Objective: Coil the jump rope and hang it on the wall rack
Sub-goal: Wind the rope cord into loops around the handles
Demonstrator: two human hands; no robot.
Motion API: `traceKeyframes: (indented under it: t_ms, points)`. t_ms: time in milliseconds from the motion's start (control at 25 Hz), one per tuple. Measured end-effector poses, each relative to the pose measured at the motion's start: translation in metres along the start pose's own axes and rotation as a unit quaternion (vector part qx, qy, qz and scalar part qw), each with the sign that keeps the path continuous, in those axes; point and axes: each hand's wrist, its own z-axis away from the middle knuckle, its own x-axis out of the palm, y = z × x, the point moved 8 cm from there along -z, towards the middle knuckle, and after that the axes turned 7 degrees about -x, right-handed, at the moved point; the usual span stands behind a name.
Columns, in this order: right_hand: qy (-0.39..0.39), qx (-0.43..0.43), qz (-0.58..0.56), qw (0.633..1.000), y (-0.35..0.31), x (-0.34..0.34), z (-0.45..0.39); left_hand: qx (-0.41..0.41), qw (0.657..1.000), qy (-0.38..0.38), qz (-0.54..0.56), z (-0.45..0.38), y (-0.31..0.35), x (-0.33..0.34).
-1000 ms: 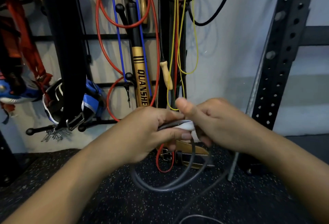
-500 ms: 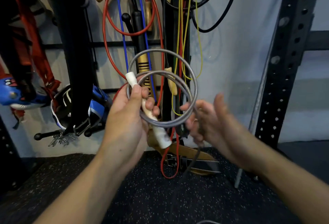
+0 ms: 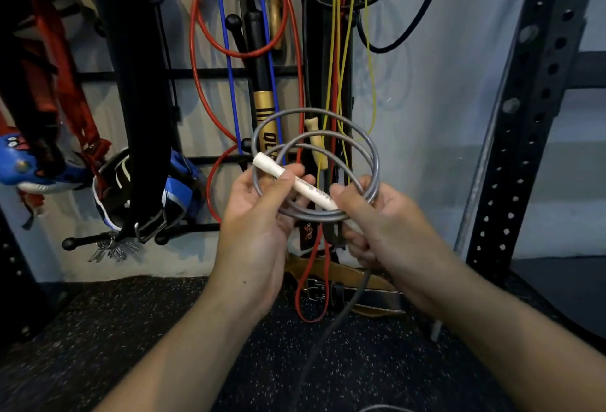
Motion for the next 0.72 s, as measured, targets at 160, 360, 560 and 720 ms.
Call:
traceKeyframes:
  t_ms: [160,360,560,720]
  points:
    - [-0.082,-0.081,0.235,0.965,-0.032,-0.019,-0.005,0.097,0.959,-0.007,-0.266,-0.008,0.045,-0.014]
    - [-0.193,-0.124,0.417,0.879,-0.045,0.0,0.004,0.137,0.723,-0.236,-0.635,0.024,0.044,0.044]
    - [-0.185,-0.138,0.386,0.893,-0.054,0.003,0.011,0.051,0.775,-0.228,-0.587,0.027,0.017,0.045]
    - [-0.192,-0.121,0.411,0.883,-0.06,0.002,0.017,0.033,0.79,-0.233,-0.566,0.028,0.013,0.04]
